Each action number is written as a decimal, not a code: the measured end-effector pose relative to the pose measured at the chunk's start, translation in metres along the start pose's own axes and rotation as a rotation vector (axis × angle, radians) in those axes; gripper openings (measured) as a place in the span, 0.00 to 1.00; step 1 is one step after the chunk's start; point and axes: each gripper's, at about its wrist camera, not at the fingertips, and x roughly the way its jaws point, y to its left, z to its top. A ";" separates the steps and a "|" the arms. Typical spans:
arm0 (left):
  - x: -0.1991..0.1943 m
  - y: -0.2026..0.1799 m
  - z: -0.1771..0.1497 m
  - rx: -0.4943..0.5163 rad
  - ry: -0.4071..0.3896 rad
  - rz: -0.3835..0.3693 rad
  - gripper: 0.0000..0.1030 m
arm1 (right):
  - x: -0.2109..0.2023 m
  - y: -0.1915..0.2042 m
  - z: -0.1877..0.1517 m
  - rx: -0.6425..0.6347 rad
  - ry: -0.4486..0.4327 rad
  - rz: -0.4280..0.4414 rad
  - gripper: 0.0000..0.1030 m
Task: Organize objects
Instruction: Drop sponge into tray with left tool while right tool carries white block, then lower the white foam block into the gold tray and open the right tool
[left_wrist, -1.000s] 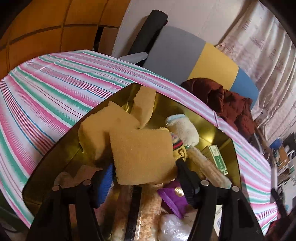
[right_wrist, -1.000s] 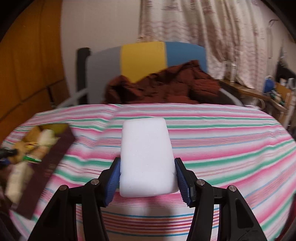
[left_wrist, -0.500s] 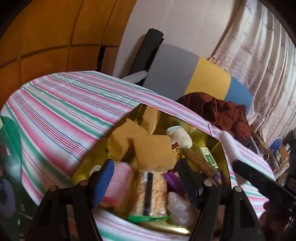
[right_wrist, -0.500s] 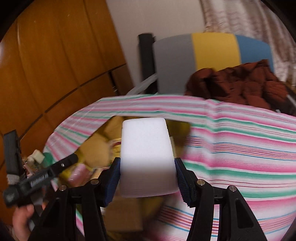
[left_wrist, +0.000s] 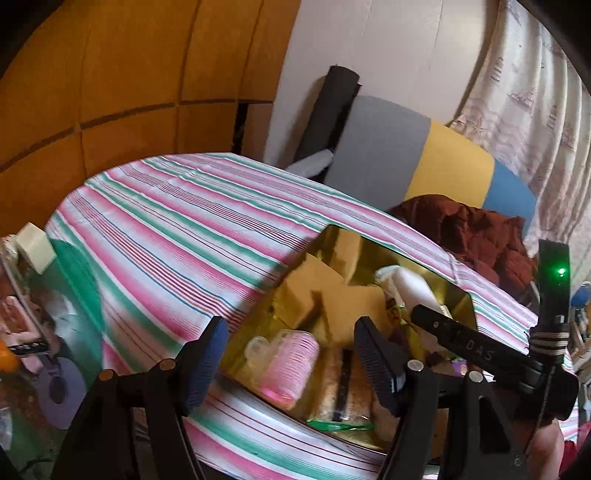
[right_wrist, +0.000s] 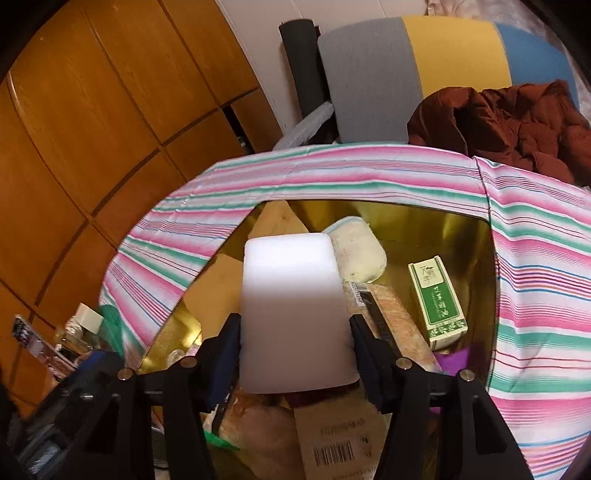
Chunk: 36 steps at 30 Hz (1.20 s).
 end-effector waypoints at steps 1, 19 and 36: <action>-0.001 0.000 0.001 -0.002 0.000 0.010 0.70 | 0.002 -0.001 0.001 -0.002 -0.002 -0.030 0.65; -0.022 -0.027 -0.006 0.077 0.030 0.095 0.70 | -0.086 0.002 -0.037 -0.028 -0.103 -0.256 1.00; -0.017 -0.024 -0.020 0.134 0.126 0.157 0.69 | -0.099 0.028 -0.047 -0.041 -0.088 -0.391 1.00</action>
